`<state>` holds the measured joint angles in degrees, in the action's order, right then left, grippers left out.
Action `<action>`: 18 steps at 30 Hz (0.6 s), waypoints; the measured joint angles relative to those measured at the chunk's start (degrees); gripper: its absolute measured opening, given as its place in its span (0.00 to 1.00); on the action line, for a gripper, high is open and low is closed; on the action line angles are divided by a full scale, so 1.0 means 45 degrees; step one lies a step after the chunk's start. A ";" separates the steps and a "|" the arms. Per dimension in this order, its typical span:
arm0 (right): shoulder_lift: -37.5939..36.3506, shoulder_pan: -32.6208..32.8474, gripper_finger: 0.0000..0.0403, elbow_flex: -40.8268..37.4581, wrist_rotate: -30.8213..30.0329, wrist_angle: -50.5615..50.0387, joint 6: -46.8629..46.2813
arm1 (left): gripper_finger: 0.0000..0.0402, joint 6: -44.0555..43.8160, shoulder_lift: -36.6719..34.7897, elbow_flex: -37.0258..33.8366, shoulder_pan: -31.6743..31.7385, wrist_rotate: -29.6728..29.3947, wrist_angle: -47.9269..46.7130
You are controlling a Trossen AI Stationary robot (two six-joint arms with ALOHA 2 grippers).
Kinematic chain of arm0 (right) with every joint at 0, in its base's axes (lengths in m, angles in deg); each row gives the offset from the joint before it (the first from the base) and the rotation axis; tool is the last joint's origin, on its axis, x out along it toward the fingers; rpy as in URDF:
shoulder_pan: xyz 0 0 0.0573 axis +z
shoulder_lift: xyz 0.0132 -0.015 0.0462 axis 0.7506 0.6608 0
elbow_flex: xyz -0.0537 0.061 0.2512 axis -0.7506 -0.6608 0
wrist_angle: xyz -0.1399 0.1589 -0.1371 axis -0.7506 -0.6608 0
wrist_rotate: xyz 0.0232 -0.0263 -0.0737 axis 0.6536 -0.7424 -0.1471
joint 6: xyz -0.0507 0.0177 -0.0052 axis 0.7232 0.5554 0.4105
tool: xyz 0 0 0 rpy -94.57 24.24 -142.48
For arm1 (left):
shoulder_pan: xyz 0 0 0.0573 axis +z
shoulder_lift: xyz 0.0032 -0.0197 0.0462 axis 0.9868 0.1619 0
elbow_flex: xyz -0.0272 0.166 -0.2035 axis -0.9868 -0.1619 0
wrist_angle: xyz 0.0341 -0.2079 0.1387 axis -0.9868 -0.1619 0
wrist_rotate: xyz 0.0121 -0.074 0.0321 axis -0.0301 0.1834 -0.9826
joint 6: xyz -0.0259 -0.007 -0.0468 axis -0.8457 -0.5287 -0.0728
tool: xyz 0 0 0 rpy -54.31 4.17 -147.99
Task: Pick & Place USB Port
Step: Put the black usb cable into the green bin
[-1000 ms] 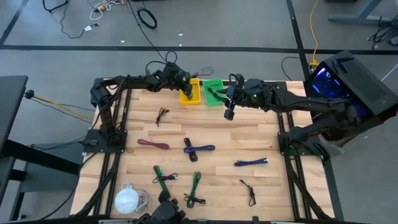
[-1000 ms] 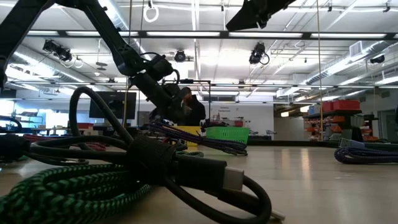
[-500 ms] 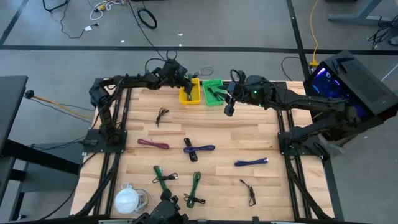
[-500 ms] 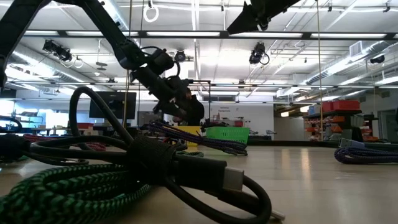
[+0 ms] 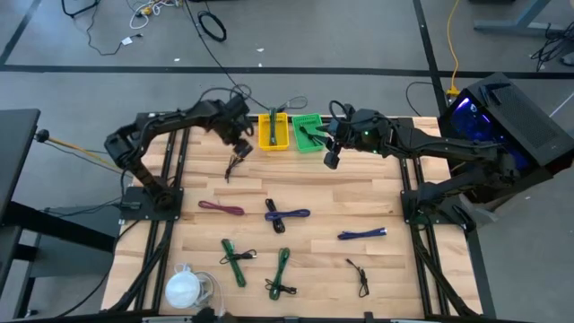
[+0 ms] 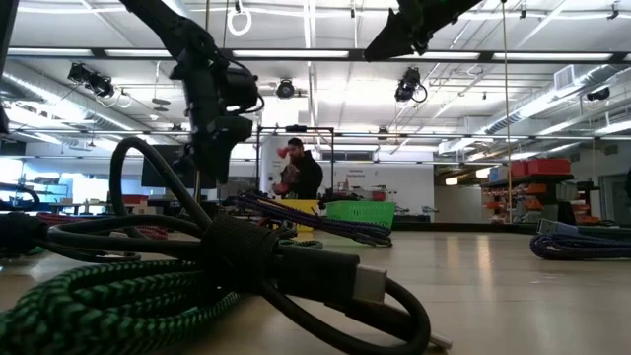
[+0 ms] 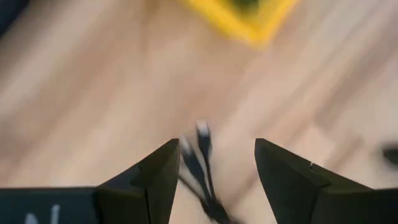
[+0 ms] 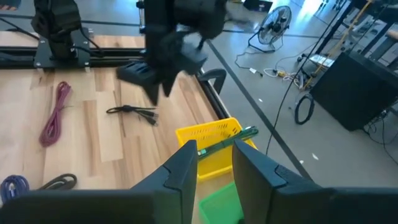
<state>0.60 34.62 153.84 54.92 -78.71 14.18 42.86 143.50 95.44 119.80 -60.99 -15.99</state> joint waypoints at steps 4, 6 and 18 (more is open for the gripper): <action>0.0000 0.0000 0.26 0.0000 0.0247 0.0015 -0.0114 | 0.53 -0.0509 0.0000 -0.0685 -0.0986 -0.0557 -0.0289; 0.0000 0.0010 0.26 0.0000 0.0251 0.0010 -0.0129 | 0.53 -0.0675 0.0000 -0.0963 -0.1390 -0.0830 -0.0261; 0.0000 0.0054 0.26 0.0000 0.0263 -0.0033 -0.0237 | 0.53 -0.2935 0.0290 -0.1287 -0.2332 -0.2662 -0.0425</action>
<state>0.60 34.86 153.84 56.10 -78.86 13.12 29.66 144.80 89.65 109.31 -72.97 -17.90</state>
